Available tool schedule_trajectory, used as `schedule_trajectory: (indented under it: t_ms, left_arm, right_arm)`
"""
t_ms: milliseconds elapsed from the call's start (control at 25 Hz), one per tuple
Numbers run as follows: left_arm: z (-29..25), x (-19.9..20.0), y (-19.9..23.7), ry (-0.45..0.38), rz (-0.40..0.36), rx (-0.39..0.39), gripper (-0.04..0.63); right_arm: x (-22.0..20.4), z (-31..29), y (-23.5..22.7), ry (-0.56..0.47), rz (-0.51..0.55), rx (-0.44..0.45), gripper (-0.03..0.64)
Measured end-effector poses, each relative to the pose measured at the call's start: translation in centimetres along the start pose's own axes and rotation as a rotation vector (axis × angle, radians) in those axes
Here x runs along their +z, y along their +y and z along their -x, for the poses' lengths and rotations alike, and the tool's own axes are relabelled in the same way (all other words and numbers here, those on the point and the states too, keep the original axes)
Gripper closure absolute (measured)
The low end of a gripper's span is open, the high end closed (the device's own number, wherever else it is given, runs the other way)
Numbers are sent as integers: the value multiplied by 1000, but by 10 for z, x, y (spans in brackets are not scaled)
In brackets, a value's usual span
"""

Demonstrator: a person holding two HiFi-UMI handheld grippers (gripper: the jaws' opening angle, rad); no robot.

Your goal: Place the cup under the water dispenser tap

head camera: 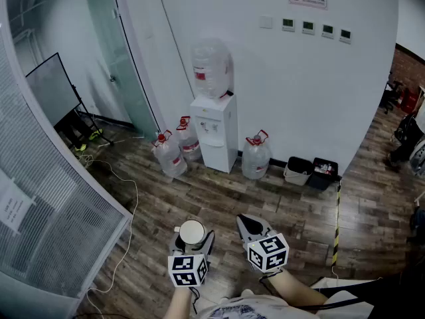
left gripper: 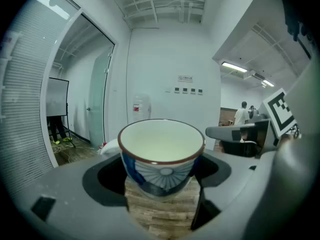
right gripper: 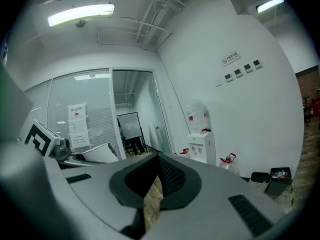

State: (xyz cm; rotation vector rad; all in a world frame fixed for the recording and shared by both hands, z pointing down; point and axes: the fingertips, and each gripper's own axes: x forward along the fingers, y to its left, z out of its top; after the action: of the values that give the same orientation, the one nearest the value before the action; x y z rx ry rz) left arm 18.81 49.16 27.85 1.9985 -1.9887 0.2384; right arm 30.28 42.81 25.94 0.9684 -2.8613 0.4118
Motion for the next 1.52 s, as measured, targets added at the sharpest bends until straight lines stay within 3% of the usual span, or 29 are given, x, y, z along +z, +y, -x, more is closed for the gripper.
schedule_trajectory:
  t_ms: [800,1080,1520]
  left_arm:
    - [-48,16,-12,-4,6,3,163]
    - [-107,26,32,-10,-25,11,163]
    - [-248,81,159,22,-8,-43,163]
  right_arm:
    - [17,-20,-31,-19,9,45,595]
    - [12,-87,-53,2,11,23,595]
    - [41,-280,-82,44,-24,-9,597]
